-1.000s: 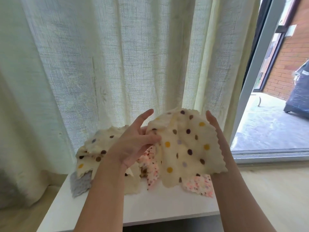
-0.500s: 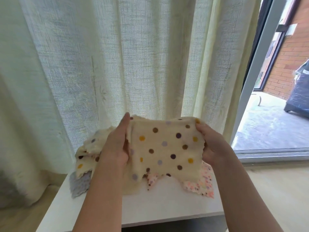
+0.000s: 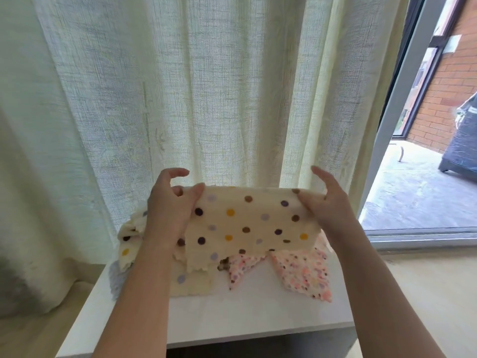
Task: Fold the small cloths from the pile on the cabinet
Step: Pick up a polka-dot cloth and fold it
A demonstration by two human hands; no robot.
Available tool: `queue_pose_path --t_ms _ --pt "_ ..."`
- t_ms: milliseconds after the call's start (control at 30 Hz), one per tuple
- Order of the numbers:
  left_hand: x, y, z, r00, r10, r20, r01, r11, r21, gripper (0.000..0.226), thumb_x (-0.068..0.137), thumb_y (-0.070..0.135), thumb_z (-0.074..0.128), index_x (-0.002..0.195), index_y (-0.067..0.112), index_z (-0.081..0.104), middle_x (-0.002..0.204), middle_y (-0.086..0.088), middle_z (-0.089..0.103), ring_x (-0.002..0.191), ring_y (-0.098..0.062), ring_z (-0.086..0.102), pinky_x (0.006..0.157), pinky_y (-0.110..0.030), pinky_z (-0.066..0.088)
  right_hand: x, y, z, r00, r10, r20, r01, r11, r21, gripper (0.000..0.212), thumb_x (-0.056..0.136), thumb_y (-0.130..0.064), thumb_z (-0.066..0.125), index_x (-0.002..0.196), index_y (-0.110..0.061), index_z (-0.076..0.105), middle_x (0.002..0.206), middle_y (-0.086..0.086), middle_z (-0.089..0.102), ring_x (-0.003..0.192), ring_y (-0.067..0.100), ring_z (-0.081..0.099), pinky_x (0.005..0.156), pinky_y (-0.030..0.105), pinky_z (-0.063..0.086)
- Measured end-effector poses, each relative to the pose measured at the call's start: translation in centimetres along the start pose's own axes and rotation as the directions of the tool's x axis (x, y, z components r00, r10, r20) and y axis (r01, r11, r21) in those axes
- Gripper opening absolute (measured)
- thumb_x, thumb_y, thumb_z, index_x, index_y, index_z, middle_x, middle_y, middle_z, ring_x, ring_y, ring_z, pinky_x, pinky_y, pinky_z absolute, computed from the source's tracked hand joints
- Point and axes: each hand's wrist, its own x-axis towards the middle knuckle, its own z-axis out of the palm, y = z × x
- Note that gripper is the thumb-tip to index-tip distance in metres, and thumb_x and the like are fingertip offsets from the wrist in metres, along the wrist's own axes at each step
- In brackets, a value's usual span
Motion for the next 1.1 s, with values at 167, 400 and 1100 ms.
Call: queue_pose_path --t_ms 167,400,1100 --pt "0.5 0.4 -2.1 0.972 0.029 0.234 -0.015 0.998 -0.059 0.02 0.08 0.015 0.077 0.093 0.03 0.075 0.096 -0.003 0.074 0.097 -0.022 0.069 0.092 -0.038 0.054 -0.4 -1.0 -1.2 0.997 -0.017 0.07 0.02 0.999 -0.042 0.014 0.091 -0.015 0.066 0.097 -0.025 0.074 0.09 -0.001 0.074 0.074 0.014 0.068 0.063 0.022 0.054" --pt "-0.4 1.8 -2.6 0.938 0.314 0.146 -0.344 0.896 0.28 0.007 0.087 0.018 0.069 0.087 0.025 0.07 0.092 0.01 0.063 0.085 -0.002 0.06 0.078 -0.02 0.048 -0.7 -1.6 -3.2 0.982 0.067 0.179 0.016 0.904 -0.427 0.008 0.085 -0.022 0.074 0.079 -0.026 0.07 0.094 -0.001 0.069 0.094 0.02 0.062 0.078 0.028 0.044" --pt "-2.4 4.4 -2.0 0.885 0.212 0.415 -0.339 0.904 0.26 0.009 0.084 0.025 0.07 0.076 0.027 0.068 0.078 0.009 0.069 0.075 -0.005 0.065 0.076 -0.026 0.05 -3.2 -4.6 0.7 0.948 -0.093 0.306 0.073 0.994 0.076 0.019 0.097 -0.023 0.058 0.094 -0.008 0.069 0.091 0.009 0.075 0.08 0.022 0.072 0.073 0.031 0.058"
